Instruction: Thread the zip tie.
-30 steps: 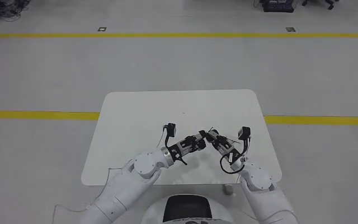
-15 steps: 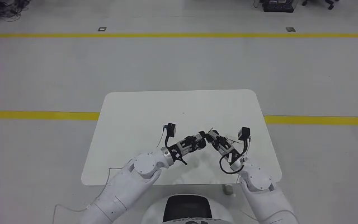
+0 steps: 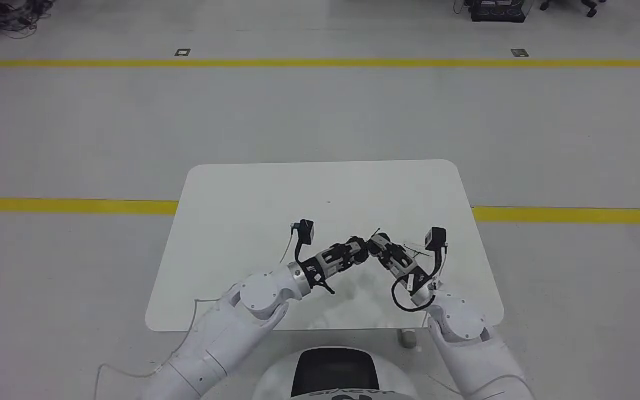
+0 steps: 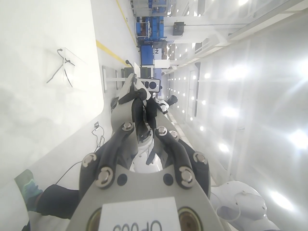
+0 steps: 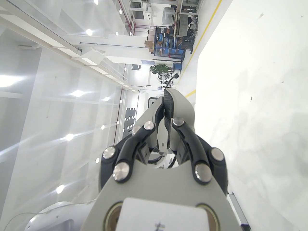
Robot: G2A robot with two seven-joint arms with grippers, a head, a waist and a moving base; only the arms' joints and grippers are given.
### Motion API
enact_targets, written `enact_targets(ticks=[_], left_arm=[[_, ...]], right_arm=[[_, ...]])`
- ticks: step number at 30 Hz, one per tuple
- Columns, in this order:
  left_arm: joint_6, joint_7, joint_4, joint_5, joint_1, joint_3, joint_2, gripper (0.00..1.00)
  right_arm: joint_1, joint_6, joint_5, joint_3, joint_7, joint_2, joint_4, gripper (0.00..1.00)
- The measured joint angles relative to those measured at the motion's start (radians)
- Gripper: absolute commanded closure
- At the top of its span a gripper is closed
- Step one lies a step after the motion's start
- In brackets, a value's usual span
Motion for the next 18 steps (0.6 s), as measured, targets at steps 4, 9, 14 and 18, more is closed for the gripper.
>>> enact_targets(ticks=[4,9,14,18], left_arm=[[0.003,0.002,0.003,0.004,-0.002,0.003,0.0,0.93],[0.008,0.006,0.008,0.006,-0.004,0.005,-0.001,0.92],[0.012,0.009,0.009,0.006,-0.006,0.007,-0.001,0.92],[0.015,0.009,0.011,0.008,-0.007,0.009,-0.001,0.96]], right_arm=[[-0.002,0.0,0.004,0.0,0.002,0.001,-0.005,1.0],[-0.004,0.0,0.008,0.001,0.002,0.003,-0.009,1.0],[-0.004,0.0,0.003,-0.001,0.004,0.005,-0.01,1.0],[-0.003,0.0,0.001,-0.005,0.005,0.006,-0.009,1.0]])
